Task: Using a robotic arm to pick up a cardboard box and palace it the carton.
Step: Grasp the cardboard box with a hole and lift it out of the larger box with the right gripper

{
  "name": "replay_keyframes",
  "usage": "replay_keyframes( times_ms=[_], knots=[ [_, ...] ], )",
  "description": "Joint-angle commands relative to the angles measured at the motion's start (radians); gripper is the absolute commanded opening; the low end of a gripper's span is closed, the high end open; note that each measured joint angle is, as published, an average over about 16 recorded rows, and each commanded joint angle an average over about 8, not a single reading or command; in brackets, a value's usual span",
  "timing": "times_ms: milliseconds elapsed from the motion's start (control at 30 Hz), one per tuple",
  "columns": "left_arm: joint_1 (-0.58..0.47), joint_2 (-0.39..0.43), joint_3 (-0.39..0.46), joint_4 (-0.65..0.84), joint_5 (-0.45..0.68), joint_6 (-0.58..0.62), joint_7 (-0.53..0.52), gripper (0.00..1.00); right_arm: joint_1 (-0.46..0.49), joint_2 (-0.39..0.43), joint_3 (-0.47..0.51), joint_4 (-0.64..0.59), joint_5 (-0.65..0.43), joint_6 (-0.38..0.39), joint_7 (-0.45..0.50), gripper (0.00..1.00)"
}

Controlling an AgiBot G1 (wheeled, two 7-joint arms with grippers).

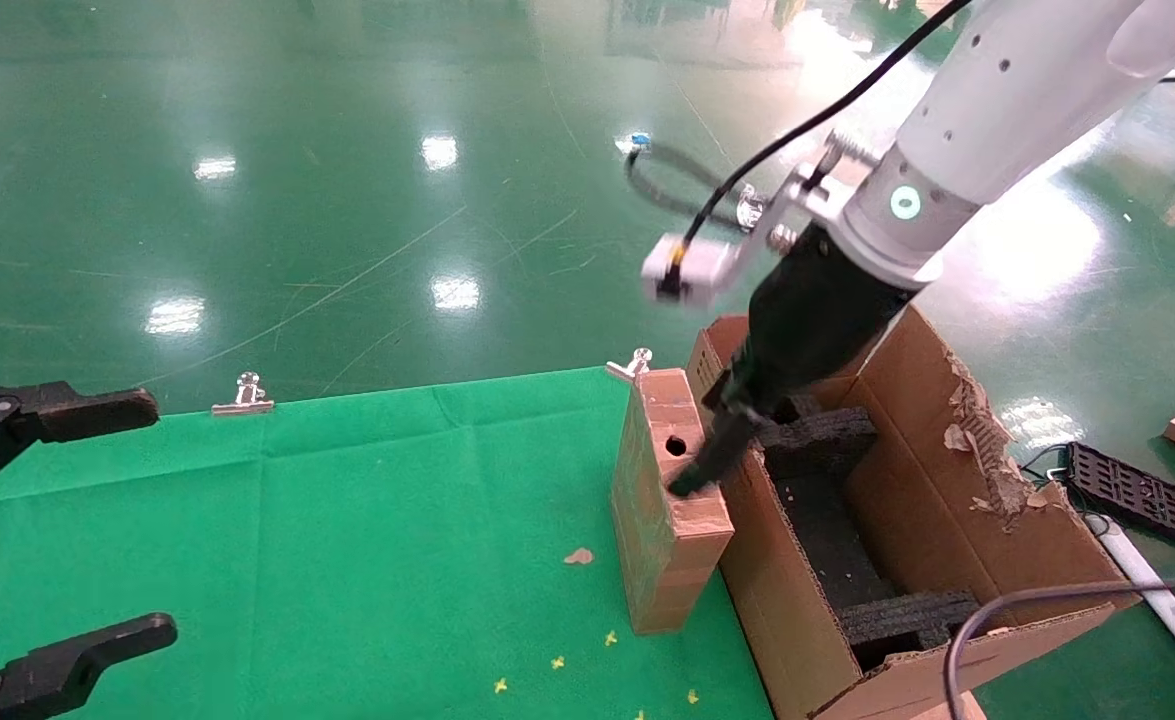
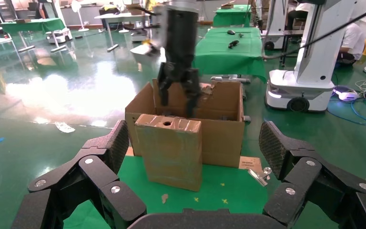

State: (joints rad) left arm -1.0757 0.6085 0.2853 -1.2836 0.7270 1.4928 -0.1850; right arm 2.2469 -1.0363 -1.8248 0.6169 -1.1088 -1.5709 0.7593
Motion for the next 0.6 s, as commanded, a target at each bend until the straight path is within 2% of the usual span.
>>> replay_keyframes(
  times_ms=[33,300,600],
  knots=[
    [0.000,0.000,0.000,0.000,0.000,0.000,0.000,1.00,-0.010,-0.016,0.000,-0.099,0.034,0.004,0.063,1.00],
    [0.000,0.000,0.001,0.000,0.000,0.000,0.000,1.00,-0.062,-0.072,-0.010,-0.299,0.081,-0.006,0.178,1.00],
    [0.000,-0.001,0.001,0.000,-0.001,-0.001,0.001,1.00,-0.099,-0.100,-0.050,-0.355,0.089,-0.015,0.241,1.00]
  ],
)
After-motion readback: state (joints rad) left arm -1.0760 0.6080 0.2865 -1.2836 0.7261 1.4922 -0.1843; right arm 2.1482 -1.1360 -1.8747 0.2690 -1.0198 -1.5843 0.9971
